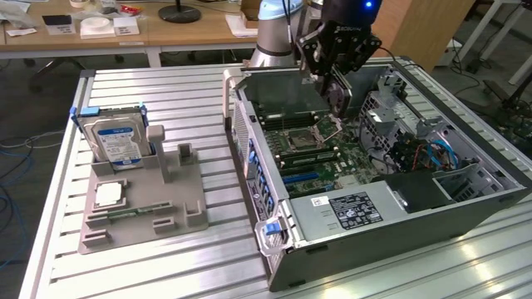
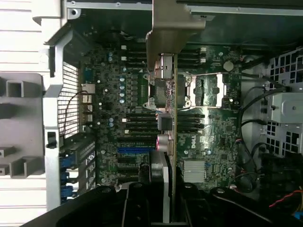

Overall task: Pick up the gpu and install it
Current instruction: 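Pick up the gpu and move the gpu toward the slot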

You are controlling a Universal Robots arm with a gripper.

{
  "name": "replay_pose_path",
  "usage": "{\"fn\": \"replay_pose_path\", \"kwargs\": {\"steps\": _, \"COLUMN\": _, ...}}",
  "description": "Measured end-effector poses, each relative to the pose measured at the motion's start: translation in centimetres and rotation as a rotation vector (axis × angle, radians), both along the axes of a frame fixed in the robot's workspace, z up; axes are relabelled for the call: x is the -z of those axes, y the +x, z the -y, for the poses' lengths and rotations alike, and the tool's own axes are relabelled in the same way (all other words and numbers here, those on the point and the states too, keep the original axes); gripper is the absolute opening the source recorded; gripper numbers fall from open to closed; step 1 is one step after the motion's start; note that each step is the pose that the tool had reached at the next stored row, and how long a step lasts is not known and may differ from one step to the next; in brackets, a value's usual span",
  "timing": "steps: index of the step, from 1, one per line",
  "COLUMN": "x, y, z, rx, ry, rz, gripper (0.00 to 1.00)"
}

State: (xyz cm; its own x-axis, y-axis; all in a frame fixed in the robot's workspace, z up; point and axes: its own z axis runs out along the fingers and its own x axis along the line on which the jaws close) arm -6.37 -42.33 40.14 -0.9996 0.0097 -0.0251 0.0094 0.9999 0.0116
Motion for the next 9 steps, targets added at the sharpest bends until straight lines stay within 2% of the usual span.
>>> {"fn": "replay_pose_path", "kwargs": {"steps": 9, "x": 0.04, "y": 3.7, "z": 0.00, "rx": 0.000, "ry": 0.0001, "rz": 0.0000, "gripper": 0.28}}
